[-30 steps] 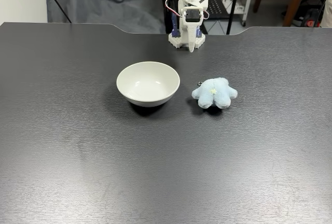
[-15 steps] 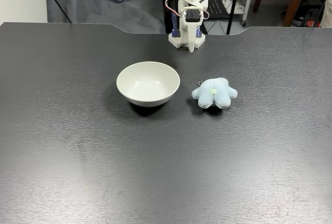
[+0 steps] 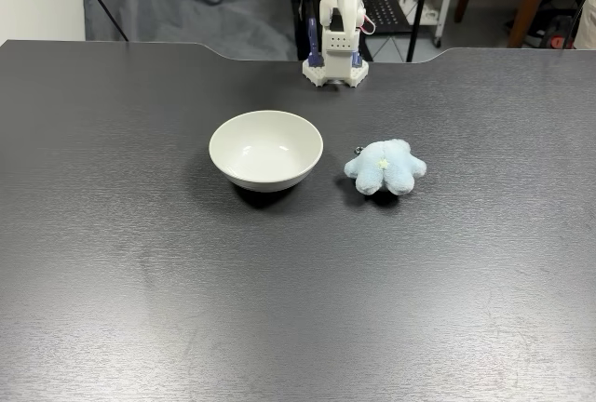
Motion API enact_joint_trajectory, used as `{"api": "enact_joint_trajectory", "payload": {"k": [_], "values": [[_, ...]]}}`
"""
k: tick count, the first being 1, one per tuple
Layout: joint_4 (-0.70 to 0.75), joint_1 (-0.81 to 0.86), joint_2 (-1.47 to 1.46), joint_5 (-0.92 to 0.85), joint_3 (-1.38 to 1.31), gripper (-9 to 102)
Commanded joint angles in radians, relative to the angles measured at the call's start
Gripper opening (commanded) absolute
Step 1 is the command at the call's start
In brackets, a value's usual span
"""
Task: Grasp a skyblue doll and put it in the white bowl.
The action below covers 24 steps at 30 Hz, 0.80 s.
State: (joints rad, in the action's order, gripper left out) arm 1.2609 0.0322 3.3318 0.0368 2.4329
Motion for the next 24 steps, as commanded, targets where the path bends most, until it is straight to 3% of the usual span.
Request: {"api": "enact_joint_trajectory", "payload": {"k": [1, 12, 24], "values": [[0.000, -0.002, -0.012, 0.003, -0.268, -1], [0.000, -0.011, -0.699, 0.006, -0.973, -1], [-0.012, -0.028, -1.327, -0.009, -1.353, -1]]}}
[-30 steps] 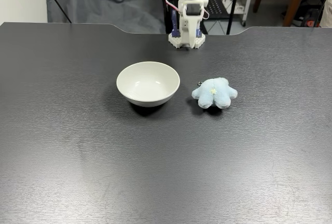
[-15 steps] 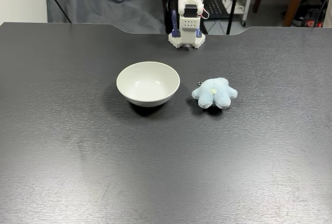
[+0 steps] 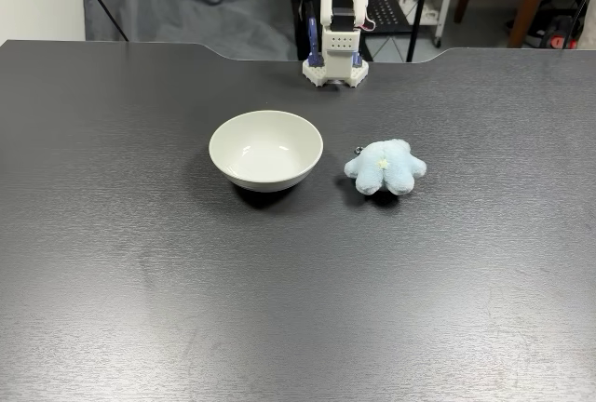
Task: Grasp a skyblue doll and put it in the white bowl.
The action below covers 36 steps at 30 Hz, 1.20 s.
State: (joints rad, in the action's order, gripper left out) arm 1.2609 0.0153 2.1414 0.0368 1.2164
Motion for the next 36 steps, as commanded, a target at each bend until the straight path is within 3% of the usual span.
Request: {"api": "enact_joint_trajectory", "payload": {"k": [1, 8, 18, 31, 36], "values": [[-0.012, -0.011, -0.179, -0.009, -0.161, -1], [-0.002, -0.058, -0.390, -0.029, -0.225, -1], [0.002, -0.109, -0.499, -0.302, -0.126, -1], [0.003, -0.126, -0.500, -0.313, -0.017, -1], [0.164, -0.250, -0.540, -0.331, -0.017, 1]]}}
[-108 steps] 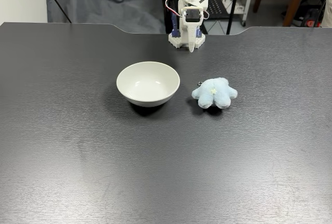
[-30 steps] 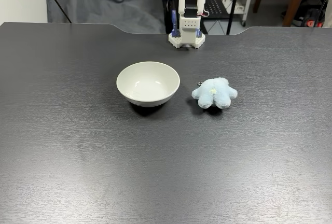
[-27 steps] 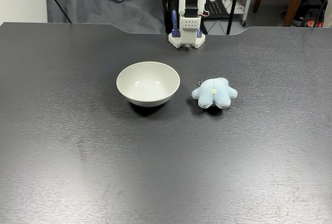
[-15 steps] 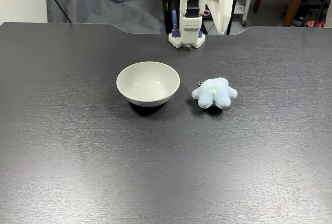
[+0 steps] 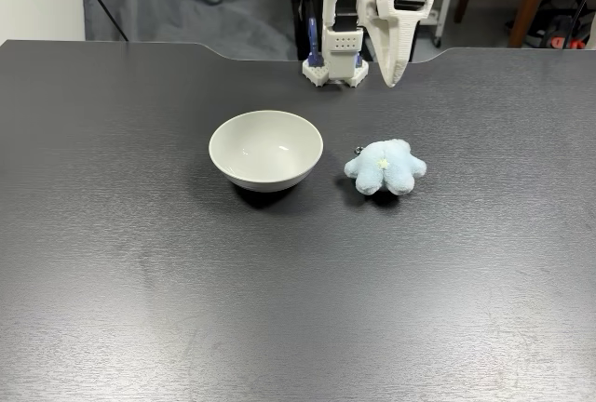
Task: Grasp a skyblue doll and put it in the white bowl.
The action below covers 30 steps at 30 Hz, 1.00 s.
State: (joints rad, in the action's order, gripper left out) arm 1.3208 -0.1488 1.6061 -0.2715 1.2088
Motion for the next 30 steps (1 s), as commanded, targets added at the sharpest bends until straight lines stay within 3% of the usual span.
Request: {"api": "enact_joint_trajectory", "payload": {"k": [1, 5, 10, 14, 21, 30], "values": [[0.161, -0.117, -0.012, -0.048, -0.011, 2], [0.327, -0.179, -0.017, -0.144, -0.011, 6], [0.373, -0.170, -0.020, -0.206, -0.006, 12], [0.436, -0.173, -0.025, -0.278, -0.006, 23], [0.446, -0.140, -0.100, -0.313, -0.011, 41], [0.434, 0.014, -0.101, -0.318, -0.009, 43]]}}
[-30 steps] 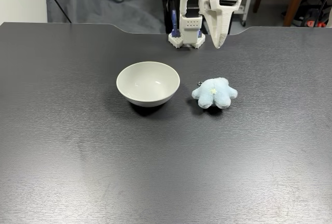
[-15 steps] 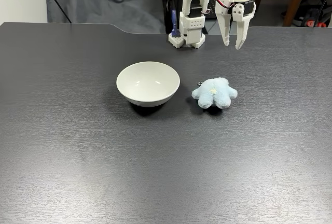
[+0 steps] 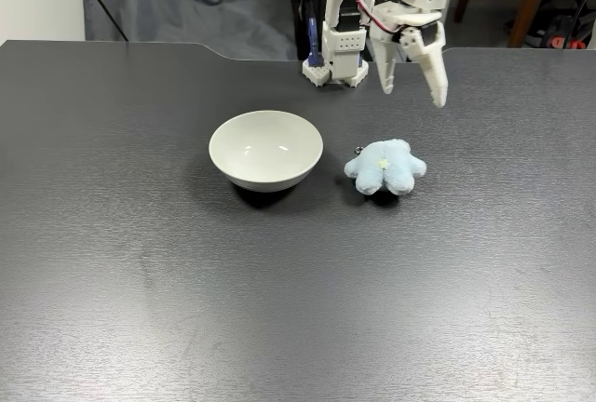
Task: Grasp a skyblue doll and put it in the white bowl.
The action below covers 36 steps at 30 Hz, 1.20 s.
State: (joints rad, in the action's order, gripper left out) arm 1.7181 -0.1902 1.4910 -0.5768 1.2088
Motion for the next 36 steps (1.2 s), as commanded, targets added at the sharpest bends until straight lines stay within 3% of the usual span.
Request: {"api": "enact_joint_trajectory", "payload": {"k": [1, 10, 36], "values": [[0.032, 0.069, 0.014, -0.020, -0.008, 43], [0.043, 0.092, -0.058, -0.242, -0.006, 43], [0.026, 0.078, -0.069, -0.253, -0.008, 44]]}}
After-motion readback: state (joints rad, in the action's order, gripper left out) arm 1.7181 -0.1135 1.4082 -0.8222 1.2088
